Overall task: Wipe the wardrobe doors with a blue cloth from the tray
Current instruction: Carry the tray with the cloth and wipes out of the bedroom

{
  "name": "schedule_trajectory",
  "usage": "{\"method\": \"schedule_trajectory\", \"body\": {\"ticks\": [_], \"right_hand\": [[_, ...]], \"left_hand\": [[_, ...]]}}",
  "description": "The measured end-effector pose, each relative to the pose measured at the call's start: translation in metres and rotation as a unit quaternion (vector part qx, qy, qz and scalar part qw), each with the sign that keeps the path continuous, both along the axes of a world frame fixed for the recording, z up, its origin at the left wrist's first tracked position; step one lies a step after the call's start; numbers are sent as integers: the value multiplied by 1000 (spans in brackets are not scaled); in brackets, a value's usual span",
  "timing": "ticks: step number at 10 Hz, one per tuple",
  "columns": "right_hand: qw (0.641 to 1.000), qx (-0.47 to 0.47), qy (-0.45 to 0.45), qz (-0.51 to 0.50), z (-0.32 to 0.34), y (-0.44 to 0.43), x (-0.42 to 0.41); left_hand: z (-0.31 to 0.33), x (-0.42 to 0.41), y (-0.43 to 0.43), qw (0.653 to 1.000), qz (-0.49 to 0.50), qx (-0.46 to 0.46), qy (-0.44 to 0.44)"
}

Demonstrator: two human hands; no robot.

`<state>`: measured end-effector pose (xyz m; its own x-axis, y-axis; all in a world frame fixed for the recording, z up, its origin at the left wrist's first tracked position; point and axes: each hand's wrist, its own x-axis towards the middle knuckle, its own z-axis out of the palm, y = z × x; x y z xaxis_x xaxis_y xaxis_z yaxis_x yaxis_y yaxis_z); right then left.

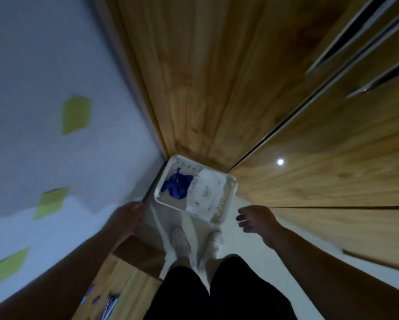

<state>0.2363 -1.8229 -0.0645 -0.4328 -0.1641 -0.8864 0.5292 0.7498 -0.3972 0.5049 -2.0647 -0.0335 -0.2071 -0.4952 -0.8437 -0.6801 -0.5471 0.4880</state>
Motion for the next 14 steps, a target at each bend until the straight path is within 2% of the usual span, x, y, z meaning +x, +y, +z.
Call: {"method": "schedule_trajectory", "body": {"ticks": [1,2,3,4,6,8,11,13,14], "right_hand": [[990,-31,-19,-134,-31,-5,5],[992,-38,12,-121,-59,-13,4],[993,-20,12,-114,-79,-22,3],[994,-16,8,-110,-101,-26,5],[966,-82,-54,-240,-127,-29,9],[985,-46,-33,-164,-99,-20,2],[989,-83,-36,-121,10,38,-3],[979,-73,-13,-192,59,93,10],[973,-41,20,-224,67,120,22]], "left_hand": [[-14,-39,-28,999,31,8,-2],[-48,-68,-42,998,12,-37,-41],[-90,-80,-48,988,-109,-82,-76],[-117,-95,-60,978,-160,-96,-93],[-135,-104,-59,986,-127,-88,-63],[-105,-111,-46,993,-56,42,-92],[-11,-113,2,988,-127,-20,-89],[47,-129,32,986,-165,12,-34],[57,-139,48,974,-225,6,-8]]}}
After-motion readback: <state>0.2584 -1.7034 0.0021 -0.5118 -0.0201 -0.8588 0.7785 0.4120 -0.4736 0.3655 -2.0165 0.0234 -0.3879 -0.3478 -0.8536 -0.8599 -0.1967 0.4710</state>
